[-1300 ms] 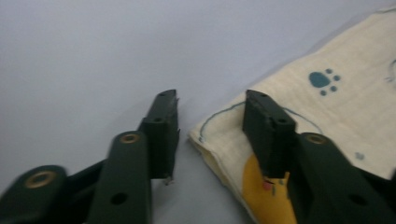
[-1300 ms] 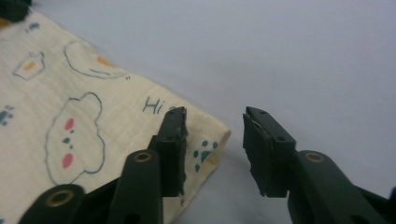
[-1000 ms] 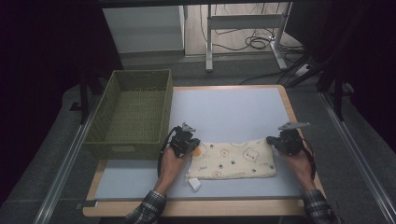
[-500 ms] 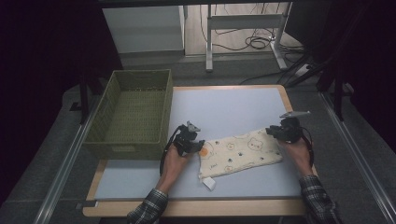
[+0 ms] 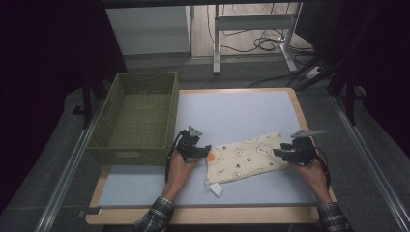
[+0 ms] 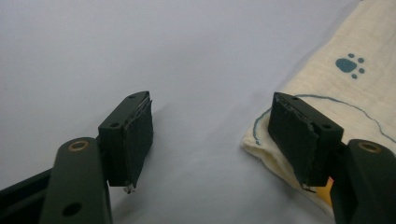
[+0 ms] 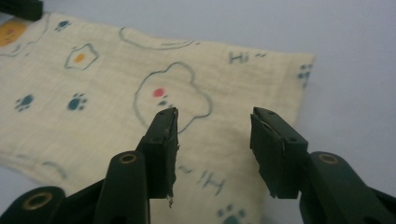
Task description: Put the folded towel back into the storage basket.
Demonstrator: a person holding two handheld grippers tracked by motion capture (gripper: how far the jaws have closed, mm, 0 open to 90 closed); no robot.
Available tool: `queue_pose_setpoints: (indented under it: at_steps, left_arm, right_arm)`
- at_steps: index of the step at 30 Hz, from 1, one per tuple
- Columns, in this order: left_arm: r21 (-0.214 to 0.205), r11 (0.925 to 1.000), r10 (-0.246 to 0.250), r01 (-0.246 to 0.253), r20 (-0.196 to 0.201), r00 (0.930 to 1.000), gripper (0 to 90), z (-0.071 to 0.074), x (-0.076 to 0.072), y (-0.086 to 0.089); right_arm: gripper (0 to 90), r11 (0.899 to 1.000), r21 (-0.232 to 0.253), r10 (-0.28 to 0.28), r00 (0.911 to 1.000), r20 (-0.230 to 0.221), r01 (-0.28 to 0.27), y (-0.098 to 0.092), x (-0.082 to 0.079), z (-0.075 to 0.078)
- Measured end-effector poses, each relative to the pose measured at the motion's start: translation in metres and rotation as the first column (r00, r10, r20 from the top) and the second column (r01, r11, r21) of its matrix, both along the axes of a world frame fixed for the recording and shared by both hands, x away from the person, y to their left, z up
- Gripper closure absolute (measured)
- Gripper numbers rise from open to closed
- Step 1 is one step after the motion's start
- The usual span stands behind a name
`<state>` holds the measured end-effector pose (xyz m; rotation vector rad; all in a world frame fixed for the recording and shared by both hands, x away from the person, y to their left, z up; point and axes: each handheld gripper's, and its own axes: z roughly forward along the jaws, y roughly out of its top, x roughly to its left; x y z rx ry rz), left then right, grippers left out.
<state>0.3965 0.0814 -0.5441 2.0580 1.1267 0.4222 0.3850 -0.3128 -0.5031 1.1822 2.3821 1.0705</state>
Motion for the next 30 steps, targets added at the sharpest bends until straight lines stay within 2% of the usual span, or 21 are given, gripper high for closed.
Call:
queue_pose_setpoints:
  at_steps: [8, 10, 19, 25, 29, 30]
  left_arm:
    - [0.0, 1.0, 0.001, -0.001, 0.001, 1.0, 31.1, 0.0, 0.0, 0.0]
    - [-0.001, 1.0, 0.001, -0.001, 0.001, 1.0, 31.1, -0.001, 0.0, 0.0]
    - [-0.002, 1.0, 0.004, -0.004, 0.001, 1.0, 31.8, -0.001, 0.0, 0.001]
    - [-0.002, 1.0, 0.005, -0.005, 0.0, 1.0, 32.0, -0.001, 0.0, 0.001]
    - [-0.001, 1.0, 0.005, -0.005, 0.0, 1.0, 32.2, -0.001, 0.0, 0.001]
    - [-0.001, 1.0, 0.005, -0.005, 0.0, 1.0, 32.2, -0.001, 0.0, 0.001]
  right_arm:
    - [45.7, 0.998, 0.016, 0.062, 0.9981, -0.009, -0.061, 0.015, -0.03, -0.007]
    - [43.9, 0.997, 0.006, 0.078, 0.9969, -0.006, -0.078, 0.021, -0.035, -0.008]
    - [42.9, 0.984, -0.016, 0.179, 0.9838, -0.001, -0.179, 0.062, -0.051, -0.009]
    - [53.0, 0.969, -0.007, 0.248, 0.9685, -0.022, -0.248, 0.086, -0.054, -0.013]
    - [57.7, 0.952, -0.004, 0.306, 0.9514, -0.033, -0.307, 0.108, -0.058, -0.015]
    - [59.1, 0.945, -0.002, 0.326, 0.9448, -0.036, -0.326, 0.115, -0.059, -0.016]
